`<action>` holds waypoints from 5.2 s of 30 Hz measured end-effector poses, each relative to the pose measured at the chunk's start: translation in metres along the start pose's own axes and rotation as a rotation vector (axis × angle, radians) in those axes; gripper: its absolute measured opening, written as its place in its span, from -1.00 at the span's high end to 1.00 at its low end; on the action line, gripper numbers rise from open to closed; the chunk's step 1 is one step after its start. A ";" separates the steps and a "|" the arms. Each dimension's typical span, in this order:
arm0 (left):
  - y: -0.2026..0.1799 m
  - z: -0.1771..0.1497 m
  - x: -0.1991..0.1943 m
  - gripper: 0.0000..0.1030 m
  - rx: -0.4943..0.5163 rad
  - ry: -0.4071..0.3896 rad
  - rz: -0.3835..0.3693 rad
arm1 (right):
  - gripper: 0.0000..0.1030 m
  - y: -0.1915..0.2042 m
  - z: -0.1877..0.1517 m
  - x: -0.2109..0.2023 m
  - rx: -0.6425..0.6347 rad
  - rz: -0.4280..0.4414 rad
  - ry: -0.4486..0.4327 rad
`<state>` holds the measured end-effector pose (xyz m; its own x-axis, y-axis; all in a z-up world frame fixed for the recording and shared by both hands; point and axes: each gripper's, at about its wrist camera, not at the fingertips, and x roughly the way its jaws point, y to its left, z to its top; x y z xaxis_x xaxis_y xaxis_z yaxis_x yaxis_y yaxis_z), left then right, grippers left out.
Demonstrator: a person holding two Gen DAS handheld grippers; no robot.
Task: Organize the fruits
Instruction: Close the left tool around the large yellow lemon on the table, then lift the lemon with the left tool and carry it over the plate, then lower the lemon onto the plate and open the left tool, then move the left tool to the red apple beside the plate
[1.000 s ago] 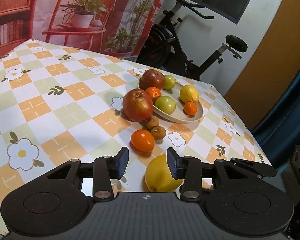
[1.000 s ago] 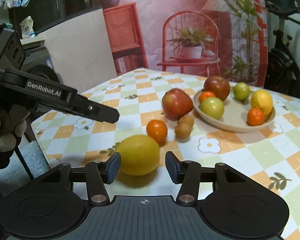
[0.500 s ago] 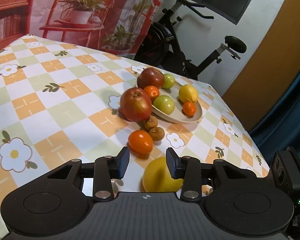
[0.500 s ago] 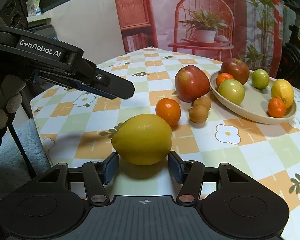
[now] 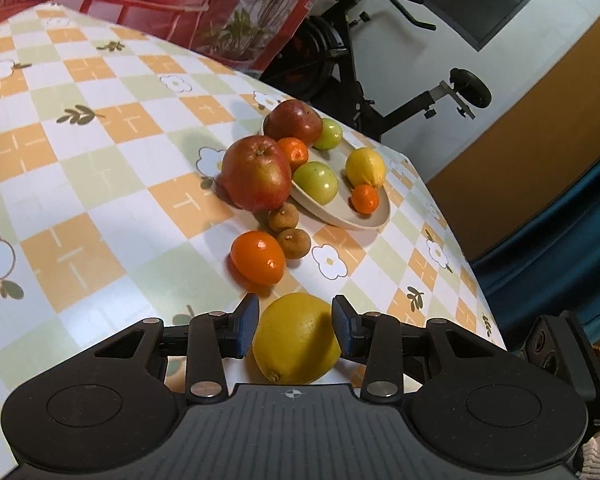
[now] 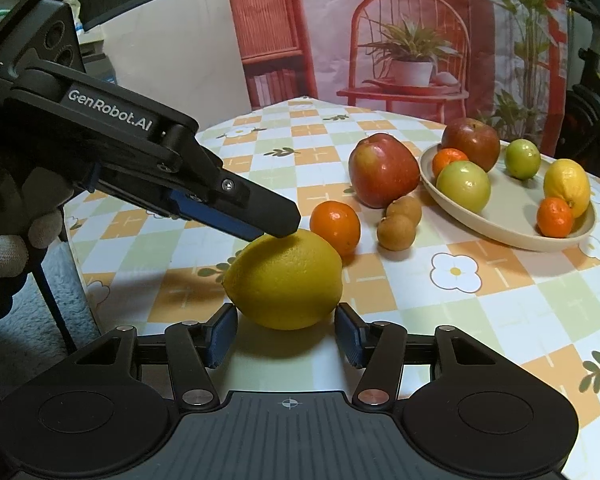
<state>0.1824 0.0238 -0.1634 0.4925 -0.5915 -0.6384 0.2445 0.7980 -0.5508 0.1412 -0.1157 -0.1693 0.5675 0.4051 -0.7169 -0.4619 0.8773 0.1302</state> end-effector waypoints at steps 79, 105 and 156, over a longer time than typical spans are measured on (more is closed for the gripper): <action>-0.064 0.197 0.144 0.24 0.135 0.060 -0.093 | 0.03 -0.213 0.135 0.032 0.138 -0.099 0.010; -0.056 0.200 0.137 0.38 0.129 0.037 -0.015 | 0.05 -0.187 0.154 0.052 -0.065 -0.249 0.161; -0.007 0.158 0.055 0.37 0.184 0.022 0.055 | -0.22 -0.132 0.121 0.004 0.106 -0.289 -0.061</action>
<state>0.3399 0.0038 -0.1091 0.4915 -0.5469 -0.6777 0.3671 0.8358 -0.4082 0.2866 -0.1985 -0.1065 0.7060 0.1473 -0.6927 -0.2036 0.9790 0.0006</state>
